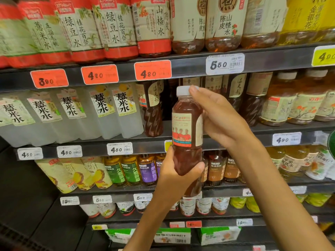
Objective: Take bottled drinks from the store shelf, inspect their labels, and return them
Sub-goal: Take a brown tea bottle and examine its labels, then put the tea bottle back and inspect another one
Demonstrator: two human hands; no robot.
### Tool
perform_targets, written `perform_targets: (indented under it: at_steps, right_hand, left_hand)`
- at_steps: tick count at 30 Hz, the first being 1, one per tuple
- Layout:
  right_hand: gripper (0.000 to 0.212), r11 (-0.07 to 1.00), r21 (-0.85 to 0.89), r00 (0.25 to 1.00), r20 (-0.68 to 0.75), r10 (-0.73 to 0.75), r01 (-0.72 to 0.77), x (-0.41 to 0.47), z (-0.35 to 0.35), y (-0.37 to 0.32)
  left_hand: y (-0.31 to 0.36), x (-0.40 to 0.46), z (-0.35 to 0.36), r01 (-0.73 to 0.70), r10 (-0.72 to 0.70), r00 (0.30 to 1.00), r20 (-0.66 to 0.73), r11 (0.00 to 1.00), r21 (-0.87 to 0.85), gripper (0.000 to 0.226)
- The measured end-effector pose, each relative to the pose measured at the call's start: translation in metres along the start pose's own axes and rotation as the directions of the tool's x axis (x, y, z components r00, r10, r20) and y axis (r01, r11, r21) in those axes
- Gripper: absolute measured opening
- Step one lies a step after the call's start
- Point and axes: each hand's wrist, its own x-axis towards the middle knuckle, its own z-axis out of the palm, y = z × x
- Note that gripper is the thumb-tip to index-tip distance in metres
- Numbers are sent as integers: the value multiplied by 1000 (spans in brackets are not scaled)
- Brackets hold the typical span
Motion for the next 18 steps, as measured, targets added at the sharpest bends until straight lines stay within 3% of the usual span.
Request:
perform_targets:
  at_steps: [3, 5, 7, 10, 13, 15, 18]
  right_hand:
    - [36, 998, 68, 994, 108, -23, 15, 3, -5, -1]
    - [46, 995, 104, 985, 172, -14, -4, 5, -5, 2]
    - [55, 992, 123, 982, 185, -21, -2, 7, -7, 7]
    - [57, 979, 189, 986, 132, -105, 79, 12, -8, 13]
    - [59, 958, 224, 982, 22, -188, 179, 20, -10, 16]
    - [61, 959, 148, 971, -40, -237, 241, 26, -10, 17]
    - [58, 938, -148, 945, -45, -324, 315, 31, -1, 25]
  left_hand:
    - [-2, 2, -6, 118, -84, 980, 179, 975, -188, 45]
    - [-5, 2, -8, 189, -48, 933, 357, 910, -370, 43]
    - [-6, 3, -9, 218, -18, 905, 424, 877, -428, 43]
    - [-9, 9, -12, 175, -29, 920, 391, 924, -342, 49]
    - [-9, 25, -21, 82, -38, 973, 226, 979, -189, 45]
    - [-11, 34, -20, 35, -25, 990, 141, 997, -74, 45]
    - [-25, 35, -10, 41, -44, 997, 58, 998, 45, 57]
